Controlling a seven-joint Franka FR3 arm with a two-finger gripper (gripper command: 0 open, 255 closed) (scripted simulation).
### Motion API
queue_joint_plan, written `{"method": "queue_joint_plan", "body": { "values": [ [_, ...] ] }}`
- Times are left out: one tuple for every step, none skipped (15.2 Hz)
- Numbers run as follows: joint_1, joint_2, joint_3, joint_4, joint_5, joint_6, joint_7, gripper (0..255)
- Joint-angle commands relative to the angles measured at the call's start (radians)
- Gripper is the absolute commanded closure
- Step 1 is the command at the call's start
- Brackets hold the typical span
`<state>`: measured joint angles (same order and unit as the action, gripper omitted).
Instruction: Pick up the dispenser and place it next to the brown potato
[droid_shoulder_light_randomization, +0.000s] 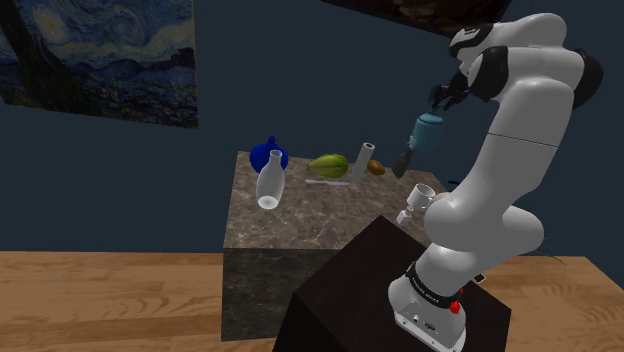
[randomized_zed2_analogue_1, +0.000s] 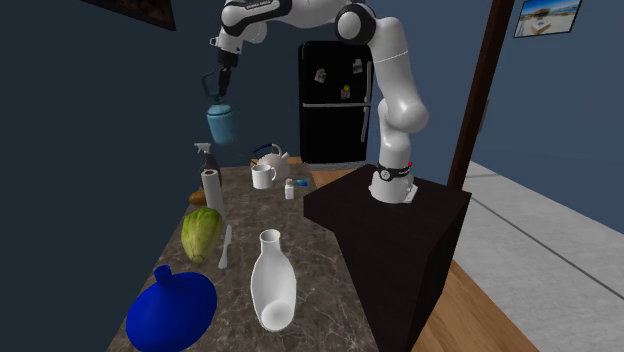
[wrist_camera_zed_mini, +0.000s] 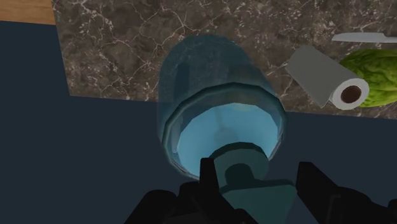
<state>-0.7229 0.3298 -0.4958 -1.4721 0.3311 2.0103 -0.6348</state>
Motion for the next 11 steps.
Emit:
{"method": "queue_joint_plan", "body": {
  "values": [
    [0.000, 0.003, 0.002, -0.023, 0.005, 0.027, -0.008, 255],
    [0.001, 0.004, 0.002, -0.036, 0.007, 0.040, -0.011, 255],
    [0.002, 0.005, 0.003, -0.048, 0.009, 0.053, -0.014, 255],
    [0.003, 0.006, 0.004, -0.060, 0.011, 0.065, -0.017, 255],
    [0.003, 0.007, 0.005, -0.072, 0.013, 0.078, -0.020, 255],
    [0.004, 0.009, 0.006, -0.083, 0.016, 0.090, -0.023, 255],
    [0.004, 0.010, 0.007, -0.094, 0.018, 0.102, -0.026, 255],
    [0.005, 0.012, 0.009, -0.104, 0.021, 0.114, -0.030, 255],
    [0.005, 0.015, 0.010, -0.115, 0.024, 0.126, -0.033, 255],
    [0.005, 0.017, 0.011, -0.125, 0.027, 0.138, -0.037, 255],
    [0.005, 0.020, 0.012, -0.134, 0.031, 0.150, -0.040, 255]
  ]
}}
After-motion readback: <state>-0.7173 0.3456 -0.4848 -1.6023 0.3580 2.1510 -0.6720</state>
